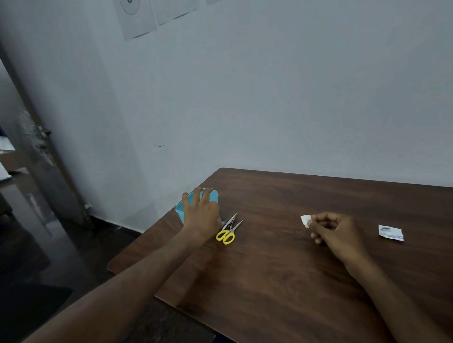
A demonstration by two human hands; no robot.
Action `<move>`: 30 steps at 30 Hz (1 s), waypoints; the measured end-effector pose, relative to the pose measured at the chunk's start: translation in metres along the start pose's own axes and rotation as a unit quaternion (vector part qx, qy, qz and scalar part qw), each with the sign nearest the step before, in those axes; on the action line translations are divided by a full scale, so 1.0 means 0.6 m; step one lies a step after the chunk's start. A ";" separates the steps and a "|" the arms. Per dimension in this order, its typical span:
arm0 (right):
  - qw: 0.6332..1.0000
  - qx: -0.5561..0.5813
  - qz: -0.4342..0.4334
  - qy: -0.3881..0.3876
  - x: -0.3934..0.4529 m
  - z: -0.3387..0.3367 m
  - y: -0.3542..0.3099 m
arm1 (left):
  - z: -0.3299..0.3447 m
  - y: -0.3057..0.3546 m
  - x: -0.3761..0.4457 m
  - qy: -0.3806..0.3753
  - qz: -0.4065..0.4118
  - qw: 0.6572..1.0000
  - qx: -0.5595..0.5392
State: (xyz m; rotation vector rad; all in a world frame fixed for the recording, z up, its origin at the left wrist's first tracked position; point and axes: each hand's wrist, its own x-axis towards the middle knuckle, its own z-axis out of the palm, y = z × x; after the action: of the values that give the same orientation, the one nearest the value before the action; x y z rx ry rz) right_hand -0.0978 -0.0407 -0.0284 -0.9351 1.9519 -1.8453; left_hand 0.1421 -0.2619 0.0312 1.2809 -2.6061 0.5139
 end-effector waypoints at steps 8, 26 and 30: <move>0.996 0.071 0.042 0.035 0.011 -0.012 0.001 | -0.027 0.048 0.025 0.082 0.002 0.951 -0.300; 0.971 0.120 0.000 0.209 0.057 -0.063 0.011 | 0.027 0.346 0.045 -0.109 0.055 0.690 -0.714; 0.973 0.080 -0.059 0.211 0.052 -0.061 0.005 | 0.034 0.352 0.046 -0.100 0.102 0.717 -0.682</move>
State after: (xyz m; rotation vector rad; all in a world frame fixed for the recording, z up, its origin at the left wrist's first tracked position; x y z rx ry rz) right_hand -0.1442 -0.0320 -0.0197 -0.6627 1.9642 -2.3897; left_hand -0.0428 -0.1705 -0.0256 0.4665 -2.1775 -1.3791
